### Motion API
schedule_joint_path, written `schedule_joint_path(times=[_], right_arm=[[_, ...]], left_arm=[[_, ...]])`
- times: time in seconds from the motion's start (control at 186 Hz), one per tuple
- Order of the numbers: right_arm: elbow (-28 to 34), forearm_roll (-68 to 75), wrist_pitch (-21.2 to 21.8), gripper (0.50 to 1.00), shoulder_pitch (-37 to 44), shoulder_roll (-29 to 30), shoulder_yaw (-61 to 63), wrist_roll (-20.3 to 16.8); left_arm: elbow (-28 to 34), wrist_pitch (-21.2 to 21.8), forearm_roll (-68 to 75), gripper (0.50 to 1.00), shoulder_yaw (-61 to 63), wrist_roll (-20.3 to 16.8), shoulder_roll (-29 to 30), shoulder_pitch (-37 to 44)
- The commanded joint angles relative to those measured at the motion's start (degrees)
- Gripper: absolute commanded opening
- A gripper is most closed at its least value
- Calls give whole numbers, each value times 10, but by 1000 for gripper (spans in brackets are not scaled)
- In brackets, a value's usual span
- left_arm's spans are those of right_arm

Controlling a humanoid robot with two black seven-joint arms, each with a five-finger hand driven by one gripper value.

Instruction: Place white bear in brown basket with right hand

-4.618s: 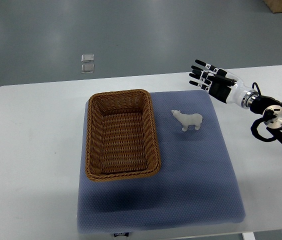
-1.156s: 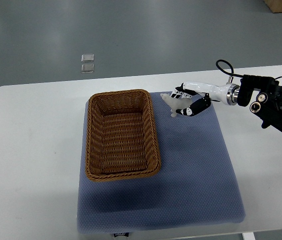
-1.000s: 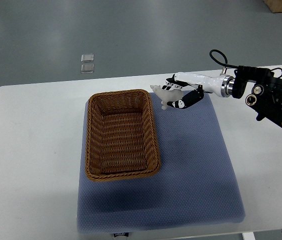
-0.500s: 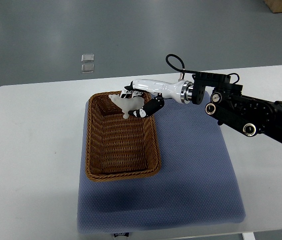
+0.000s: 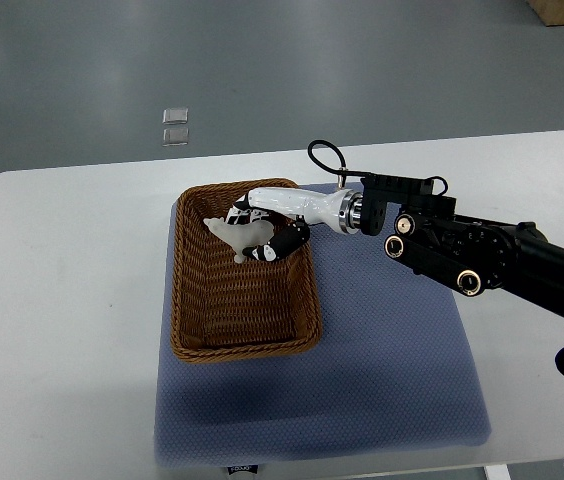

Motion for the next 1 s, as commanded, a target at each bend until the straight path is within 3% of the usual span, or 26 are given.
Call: schedule_joint_path(times=[0.0,0.059,0.065,0.07,0.075,0.081,0.086,0.091,0.097,0.14,0.355,0.597,0.758,0.995], right_arm=[[0,1,-1,539,-4,3,-1,0],[-1,2,-3,668,-10,3,0,0],[-1,4,-4,702,-11,3,0,0],[-1,4,-4,703,-11,3,0,0],[-1,7,-5,743,-11,4,1,0],[-1,7,-5,744,-11,4,1,0],[-3,10,-6,786,-12,4,3,0],[-3,10,-6,787,-12,4,3,0],[-5,11,-8,829,-12,5,6,-1],[-8,11,-20,889,-13,9,7,-1],[-8,49,-36,901,-14,1,15,2],[-8,226,21,913,-14,-29,81,-7],[-7,340,52,923,-27,-53,110,-41],[-8,445,57,924,-71,-70,163,-82]], left_arm=[[0,0,0,1000,0,0,0,0],[1,0,0,1000,0,0,0,0],[0,0,0,1000,0,0,0,0],[0,0,0,1000,0,0,0,0],[1,0,0,1000,0,0,0,0],[1,0,0,1000,0,0,0,0],[1,0,0,1000,0,0,0,0],[1,0,0,1000,0,0,0,0],[1,0,0,1000,0,0,0,0],[1,0,0,1000,0,0,0,0],[0,0,0,1000,0,0,0,0],[1,0,0,1000,0,0,0,0],[0,0,0,1000,0,0,0,0],[0,0,0,1000,0,0,0,0]])
